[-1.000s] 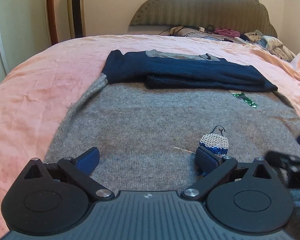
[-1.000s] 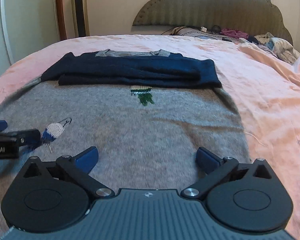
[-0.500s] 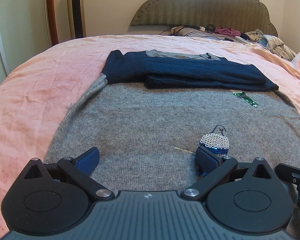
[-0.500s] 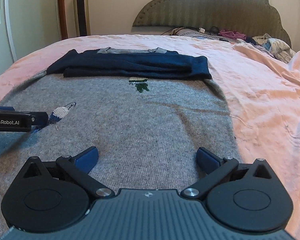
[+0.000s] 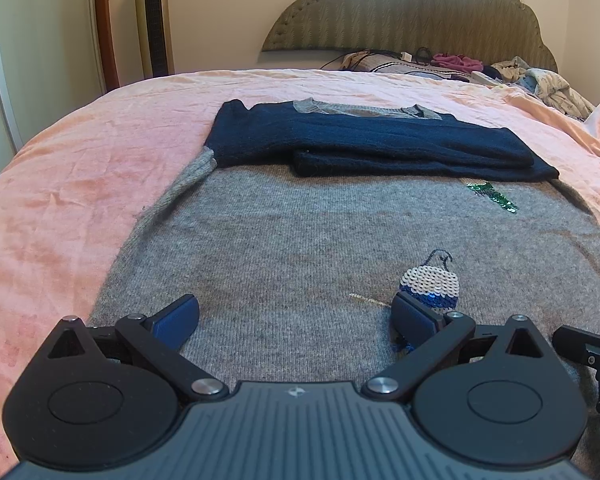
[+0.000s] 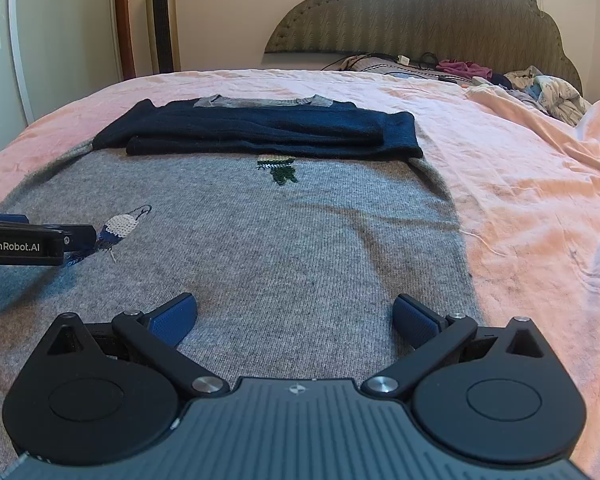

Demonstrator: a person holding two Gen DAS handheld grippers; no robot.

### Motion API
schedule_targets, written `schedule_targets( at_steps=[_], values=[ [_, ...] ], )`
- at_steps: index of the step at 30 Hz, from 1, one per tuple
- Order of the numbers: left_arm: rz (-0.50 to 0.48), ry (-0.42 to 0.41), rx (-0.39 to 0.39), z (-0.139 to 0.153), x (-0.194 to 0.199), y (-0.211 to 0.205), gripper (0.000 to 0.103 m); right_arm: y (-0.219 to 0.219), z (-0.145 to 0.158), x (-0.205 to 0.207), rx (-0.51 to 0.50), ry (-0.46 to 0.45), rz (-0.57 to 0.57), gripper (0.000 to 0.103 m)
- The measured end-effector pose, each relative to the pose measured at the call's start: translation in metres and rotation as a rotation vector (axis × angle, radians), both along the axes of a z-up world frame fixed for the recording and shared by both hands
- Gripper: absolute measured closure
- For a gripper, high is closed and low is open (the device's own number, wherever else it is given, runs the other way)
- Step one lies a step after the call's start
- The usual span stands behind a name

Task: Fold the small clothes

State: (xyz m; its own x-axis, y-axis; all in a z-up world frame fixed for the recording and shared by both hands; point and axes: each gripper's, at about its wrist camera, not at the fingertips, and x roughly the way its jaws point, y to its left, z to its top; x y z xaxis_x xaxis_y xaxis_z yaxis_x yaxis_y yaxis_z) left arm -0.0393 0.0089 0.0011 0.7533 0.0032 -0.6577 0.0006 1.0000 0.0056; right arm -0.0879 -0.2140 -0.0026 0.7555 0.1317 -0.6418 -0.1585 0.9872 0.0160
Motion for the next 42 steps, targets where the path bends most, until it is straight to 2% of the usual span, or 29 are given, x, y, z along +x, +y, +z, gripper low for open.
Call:
schedule_targets(
  at_steps=[6,11,42],
  values=[
    [0.022,0.021,0.031,0.002,-0.012,-0.001,0.0,0.001,0.001,-0.007,-0.012,0.003,-0.007,0.0],
    [0.039,0.01,0.018,0.0,-0.028,0.003,0.0,-0.001,0.0,-0.009,-0.006,0.001,-0.009,0.0],
    [0.034,0.005,0.016,0.001,-0.029,0.002,0.0,-0.002,-0.001,-0.009,0.0,-0.001,-0.009,0.0]
  ],
)
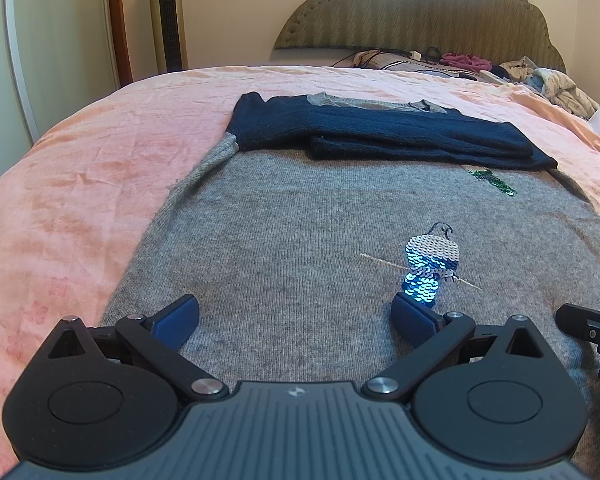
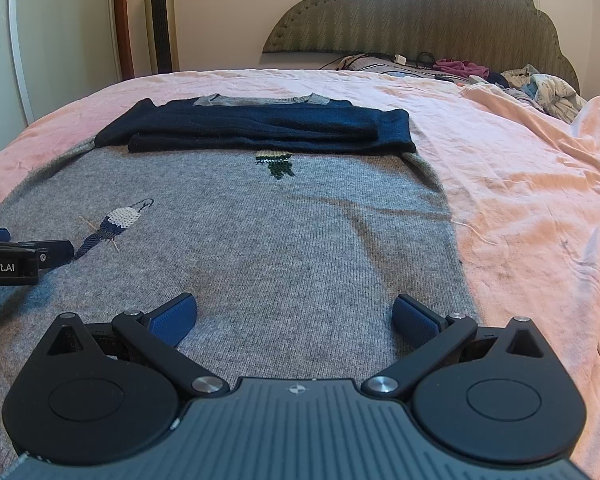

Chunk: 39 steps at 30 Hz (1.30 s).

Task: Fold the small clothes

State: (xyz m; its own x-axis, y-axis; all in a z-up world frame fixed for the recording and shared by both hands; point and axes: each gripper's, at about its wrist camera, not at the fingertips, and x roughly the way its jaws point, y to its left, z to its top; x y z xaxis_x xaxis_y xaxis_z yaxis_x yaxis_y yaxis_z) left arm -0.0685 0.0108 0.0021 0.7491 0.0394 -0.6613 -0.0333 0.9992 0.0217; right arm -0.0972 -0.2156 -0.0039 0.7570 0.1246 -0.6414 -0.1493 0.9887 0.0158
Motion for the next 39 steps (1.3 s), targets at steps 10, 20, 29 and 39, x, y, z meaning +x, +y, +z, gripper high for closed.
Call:
schedule_targets(
  at_steps=[10,20,29,39],
  values=[
    [-0.016,0.02,0.013,0.001,-0.016,0.004,0.0,-0.003,0.003,-0.018,-0.011,0.013,0.012,0.0],
    [-0.025,0.011,0.016,0.001,-0.053,0.01,0.0,-0.009,0.003,-0.041,-0.007,0.014,0.022,0.0],
    [-0.053,0.036,0.014,0.009,-0.07,0.022,0.0,-0.013,0.006,-0.042,0.008,0.022,0.031,0.0],
    [-0.063,0.106,-0.467,0.018,-0.095,0.126,0.0,-0.155,0.026,-0.047,0.643,0.185,-0.084,0.0]
  ],
)
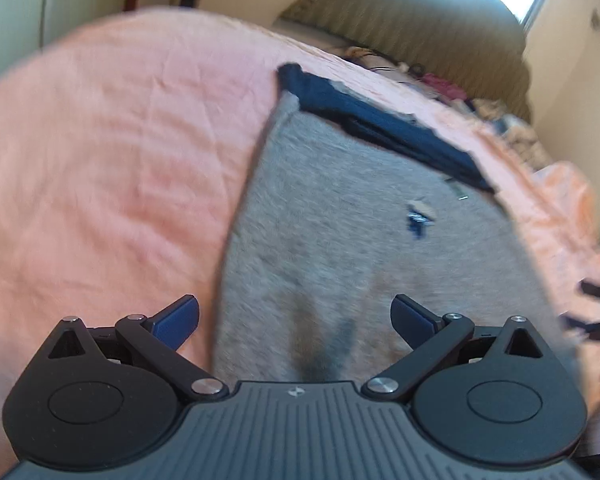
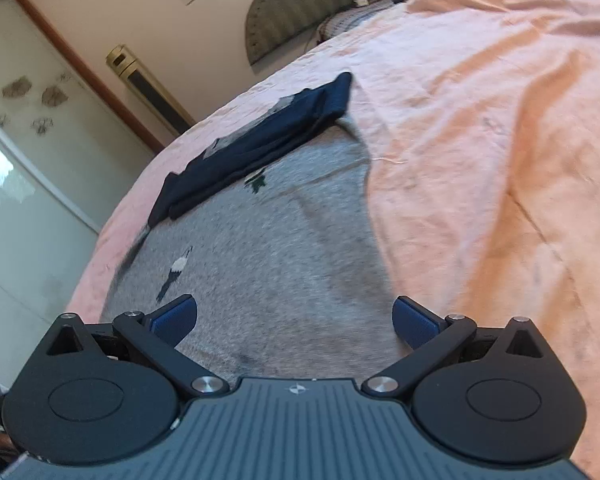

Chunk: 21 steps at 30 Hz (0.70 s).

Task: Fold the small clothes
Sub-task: 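Roll both tools and grasp the grey sweater's side edge with both grippers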

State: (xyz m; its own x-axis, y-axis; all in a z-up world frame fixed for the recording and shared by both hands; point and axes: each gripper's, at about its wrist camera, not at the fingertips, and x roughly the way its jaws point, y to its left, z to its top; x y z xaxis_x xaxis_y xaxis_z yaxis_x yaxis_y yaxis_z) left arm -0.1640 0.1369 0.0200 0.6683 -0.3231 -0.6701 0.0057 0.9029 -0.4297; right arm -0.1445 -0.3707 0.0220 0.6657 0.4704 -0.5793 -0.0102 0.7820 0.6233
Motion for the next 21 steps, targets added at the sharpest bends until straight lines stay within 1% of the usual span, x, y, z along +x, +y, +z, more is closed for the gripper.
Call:
schedule_targets(
  at_steps=[2,3,5,6,8,9,10,12,13,14,15,19,21],
  values=[
    [-0.057,0.006,-0.135,-0.003,0.002,0.007,0.0,-0.016,-0.006,0.003,0.068,0.051,0.003,0.0],
    [-0.089,0.022,-0.215,-0.005,0.005,0.009,0.0,-0.019,-0.009,0.005,0.091,0.067,0.005,0.0],
    [-0.132,0.077,-0.381,-0.015,0.014,0.013,0.0,-0.018,-0.015,0.008,0.135,0.105,0.041,0.0],
    [-0.143,0.103,-0.428,-0.019,0.017,0.013,0.001,-0.015,-0.016,0.008,0.15,0.114,0.074,0.0],
    [-0.154,0.122,-0.45,-0.021,0.02,0.012,0.001,-0.004,-0.017,0.009,0.178,0.149,0.17,0.0],
    [-0.159,0.129,-0.456,-0.021,0.021,0.013,0.002,0.001,-0.017,0.008,0.176,0.16,0.205,0.002],
    [-0.159,0.139,-0.459,-0.021,0.021,0.014,0.007,0.004,-0.016,0.006,0.16,0.162,0.226,0.003],
    [-0.156,0.162,-0.472,-0.023,0.023,0.02,0.024,0.007,-0.012,0.002,0.135,0.175,0.245,0.014],
    [-0.154,0.174,-0.476,-0.024,0.023,0.023,0.029,0.007,-0.012,0.0,0.131,0.186,0.252,0.016],
    [-0.15,0.19,-0.47,-0.025,0.024,0.026,0.039,0.006,-0.012,-0.003,0.135,0.198,0.262,0.022],
    [-0.147,0.201,-0.461,-0.025,0.024,0.029,0.043,0.008,-0.013,-0.005,0.139,0.209,0.274,0.026],
    [-0.161,0.22,-0.43,-0.025,0.021,0.035,0.049,0.01,-0.014,-0.019,0.144,0.228,0.325,0.029],
    [-0.183,0.237,-0.421,-0.024,0.018,0.035,0.049,0.013,-0.013,-0.022,0.138,0.235,0.335,0.032]
  ],
)
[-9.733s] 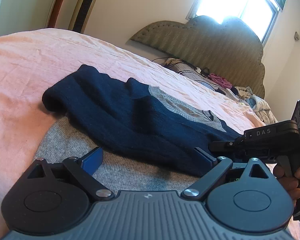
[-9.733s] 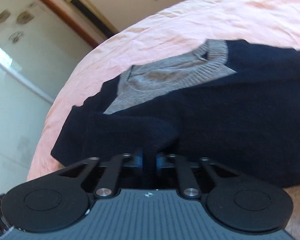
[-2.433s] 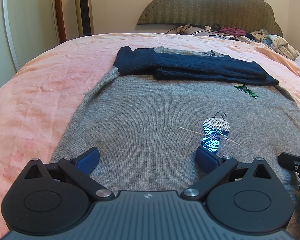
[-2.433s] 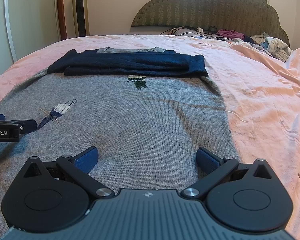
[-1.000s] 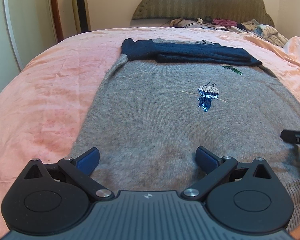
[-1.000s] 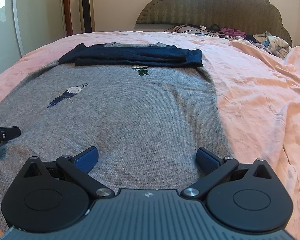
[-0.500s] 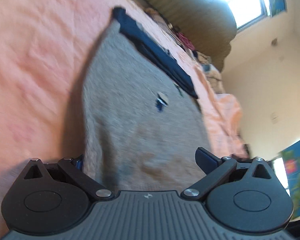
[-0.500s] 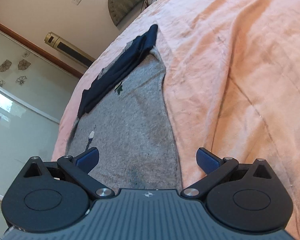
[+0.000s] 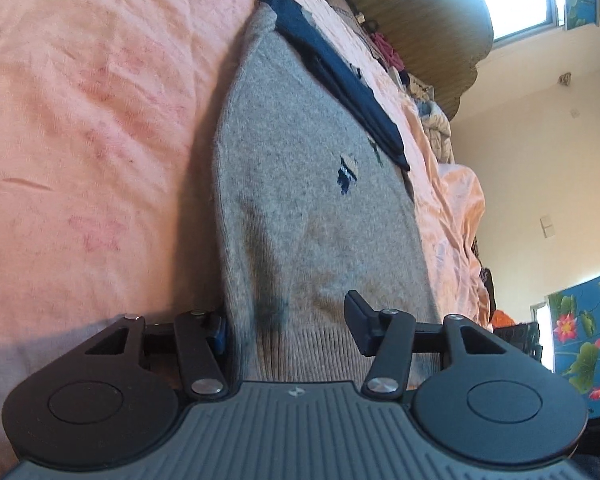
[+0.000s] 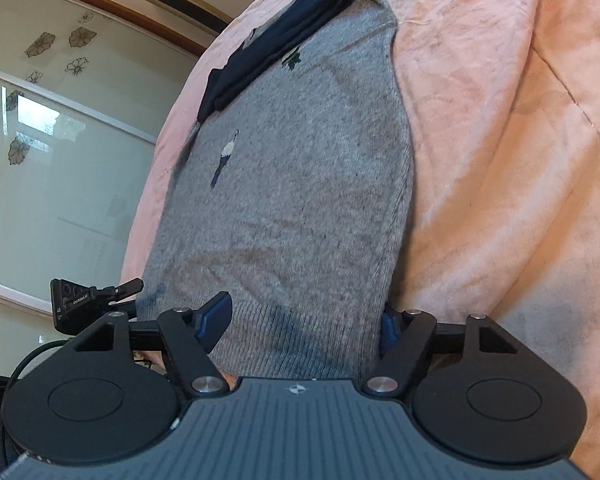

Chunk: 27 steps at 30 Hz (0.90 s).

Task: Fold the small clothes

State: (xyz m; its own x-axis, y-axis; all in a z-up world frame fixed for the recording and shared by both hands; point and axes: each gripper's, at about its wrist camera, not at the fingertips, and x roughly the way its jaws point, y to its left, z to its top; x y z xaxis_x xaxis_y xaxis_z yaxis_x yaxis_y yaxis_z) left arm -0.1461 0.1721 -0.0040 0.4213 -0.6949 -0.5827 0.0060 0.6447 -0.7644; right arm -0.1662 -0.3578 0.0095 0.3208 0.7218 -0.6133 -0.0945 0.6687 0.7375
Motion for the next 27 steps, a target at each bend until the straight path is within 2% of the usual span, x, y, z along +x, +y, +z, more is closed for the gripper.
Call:
schedule_targets(
  at_steps=[4,5,6,7,8,9,13,18,20,23,25,27],
  values=[
    [-0.053,0.017,0.02,0.001,-0.01,-0.002,0.053,0.003,0.0,-0.002,-0.004,0.01,0.009,0.039],
    [-0.063,0.027,0.026,0.001,-0.011,-0.004,0.062,0.003,0.0,-0.003,0.0,0.016,0.011,0.042],
    [-0.073,0.037,0.048,-0.001,-0.013,-0.006,0.07,0.004,-0.001,-0.003,-0.001,0.018,0.013,0.049],
    [-0.078,0.043,0.081,-0.002,-0.014,-0.008,0.088,0.005,-0.003,-0.002,-0.009,0.022,0.017,0.056],
    [-0.083,0.044,0.116,-0.003,-0.014,-0.008,0.097,0.005,-0.006,-0.002,-0.022,0.032,0.025,0.076],
    [-0.084,0.038,0.125,-0.002,-0.014,-0.008,0.098,0.006,-0.009,-0.002,-0.037,0.041,0.029,0.091],
    [-0.087,-0.031,0.161,0.017,-0.011,-0.007,0.098,0.005,0.0,-0.001,-0.017,-0.01,0.019,0.091],
    [-0.073,-0.271,0.075,0.071,0.024,-0.004,0.098,0.0,0.039,0.036,0.081,-0.154,-0.007,0.091],
    [-0.045,-0.363,0.045,0.091,0.055,-0.007,0.098,-0.002,0.053,0.067,0.118,-0.22,-0.03,0.091],
    [-0.001,-0.449,0.001,0.103,0.114,-0.01,0.098,-0.012,0.064,0.125,0.194,-0.286,-0.101,0.091],
    [0.024,-0.469,-0.007,0.106,0.162,-0.016,0.098,-0.022,0.064,0.171,0.241,-0.294,-0.166,0.091],
    [0.044,-0.475,0.023,0.105,0.214,-0.029,0.098,-0.028,0.058,0.219,0.259,-0.282,-0.23,0.091]
  ],
)
